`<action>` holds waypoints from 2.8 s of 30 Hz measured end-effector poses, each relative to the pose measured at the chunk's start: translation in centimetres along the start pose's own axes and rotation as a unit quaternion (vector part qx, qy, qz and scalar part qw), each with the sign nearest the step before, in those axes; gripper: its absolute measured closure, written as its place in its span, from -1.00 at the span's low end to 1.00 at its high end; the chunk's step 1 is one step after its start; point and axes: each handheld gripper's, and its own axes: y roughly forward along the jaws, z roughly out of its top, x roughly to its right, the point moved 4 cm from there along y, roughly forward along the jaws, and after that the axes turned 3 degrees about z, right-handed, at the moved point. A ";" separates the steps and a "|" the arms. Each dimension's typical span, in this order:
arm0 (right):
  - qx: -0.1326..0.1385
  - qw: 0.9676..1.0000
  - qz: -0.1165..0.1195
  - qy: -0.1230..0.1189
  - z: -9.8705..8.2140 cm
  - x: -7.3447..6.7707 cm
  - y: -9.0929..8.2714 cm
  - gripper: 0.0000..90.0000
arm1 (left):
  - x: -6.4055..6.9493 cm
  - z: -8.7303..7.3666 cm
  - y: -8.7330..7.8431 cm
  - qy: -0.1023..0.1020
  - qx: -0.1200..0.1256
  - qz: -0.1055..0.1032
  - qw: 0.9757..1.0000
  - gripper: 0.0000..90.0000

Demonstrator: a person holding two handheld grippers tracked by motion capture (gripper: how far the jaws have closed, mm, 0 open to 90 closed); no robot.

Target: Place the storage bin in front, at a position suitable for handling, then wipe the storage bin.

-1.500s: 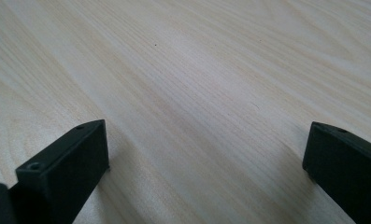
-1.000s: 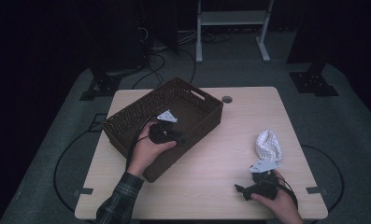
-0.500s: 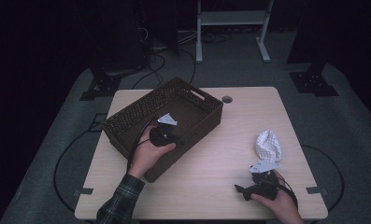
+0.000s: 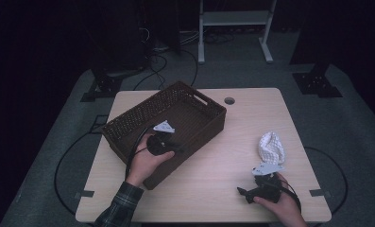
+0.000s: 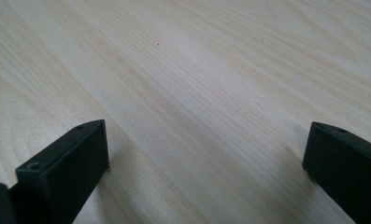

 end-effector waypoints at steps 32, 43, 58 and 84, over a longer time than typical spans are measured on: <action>0.024 0.999 -0.014 0.016 0.8 0.0 -1.1 -0.47 | 1.1 -1.6 -0.5 0.022 -0.015 0.005 1.000 0.58; 0.064 0.997 -0.040 0.020 2.2 1.1 -3.1 -0.34 | 1.1 -1.6 -0.6 0.019 -0.012 0.006 1.000 0.61; 0.087 0.990 -0.110 0.032 3.7 5.3 -5.2 -0.32 | 1.0 -1.6 -0.6 0.014 -0.011 0.001 1.000 0.60; 0.098 0.978 -0.162 0.086 4.3 10.8 -5.9 -0.40 | 0.9 -1.6 -0.6 0.008 -0.011 -0.008 1.000 0.58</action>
